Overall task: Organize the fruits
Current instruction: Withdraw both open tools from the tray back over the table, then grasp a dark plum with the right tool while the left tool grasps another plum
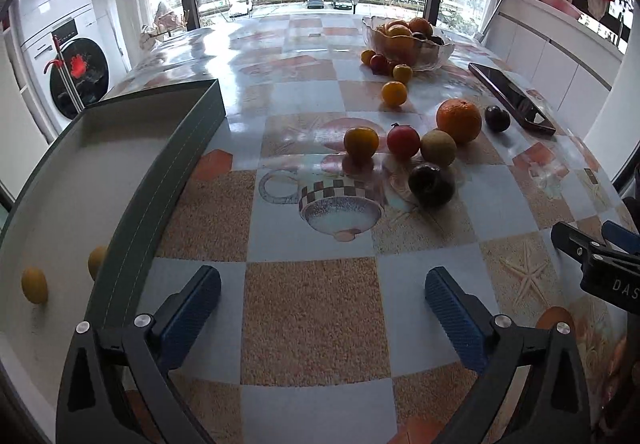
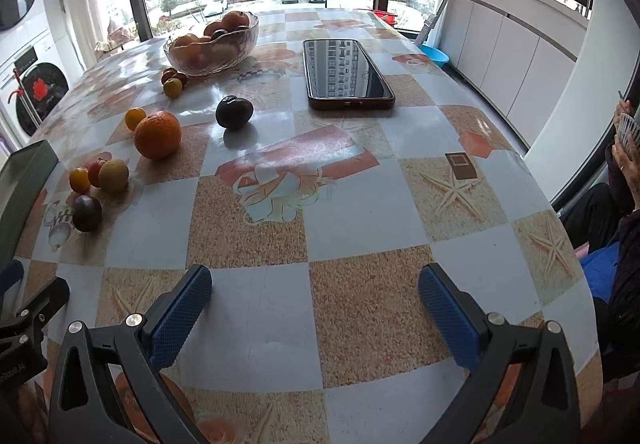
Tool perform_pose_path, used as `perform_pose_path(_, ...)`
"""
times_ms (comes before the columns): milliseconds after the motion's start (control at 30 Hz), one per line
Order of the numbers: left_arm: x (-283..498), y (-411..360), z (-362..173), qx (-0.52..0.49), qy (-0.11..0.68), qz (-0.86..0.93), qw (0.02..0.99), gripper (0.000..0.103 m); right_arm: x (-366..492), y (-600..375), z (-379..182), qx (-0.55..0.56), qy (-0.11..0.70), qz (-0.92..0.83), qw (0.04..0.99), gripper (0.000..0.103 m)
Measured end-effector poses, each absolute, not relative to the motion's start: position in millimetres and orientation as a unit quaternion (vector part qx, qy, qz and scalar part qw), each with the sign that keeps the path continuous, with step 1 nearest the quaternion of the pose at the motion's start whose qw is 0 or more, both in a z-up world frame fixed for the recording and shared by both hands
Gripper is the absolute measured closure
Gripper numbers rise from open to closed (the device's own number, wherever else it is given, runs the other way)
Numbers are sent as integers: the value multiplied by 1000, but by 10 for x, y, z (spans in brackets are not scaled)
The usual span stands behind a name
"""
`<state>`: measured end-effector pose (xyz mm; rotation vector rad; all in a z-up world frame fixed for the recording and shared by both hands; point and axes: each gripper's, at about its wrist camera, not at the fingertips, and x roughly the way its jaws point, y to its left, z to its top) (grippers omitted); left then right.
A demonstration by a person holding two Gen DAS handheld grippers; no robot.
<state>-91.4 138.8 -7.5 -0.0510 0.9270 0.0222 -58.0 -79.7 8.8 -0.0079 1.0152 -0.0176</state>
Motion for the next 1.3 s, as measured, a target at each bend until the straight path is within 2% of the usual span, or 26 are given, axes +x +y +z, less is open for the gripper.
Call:
perform_pose_path(867,-924,1393,-77,-25,447,10,894,0,-594,-793,88,-6,488,-8,873,0)
perform_pose_path(967,-927,1393,-76,-25,447,10,894,0,-526,-798,115,-7,515,0,857,0)
perform_pose_path(1100,-931,1394,-75,-25,447,10,894,0,-336,-826,235,59,517,48,853,0)
perform_pose_path(1233,-947,1394,-67,-25,447,10,894,0,-27,-703,342,70,503,54,860,1)
perform_pose_path(1300,-948,1395,-67,-25,447,10,894,0,170,-645,347,88,499,55,860,8)
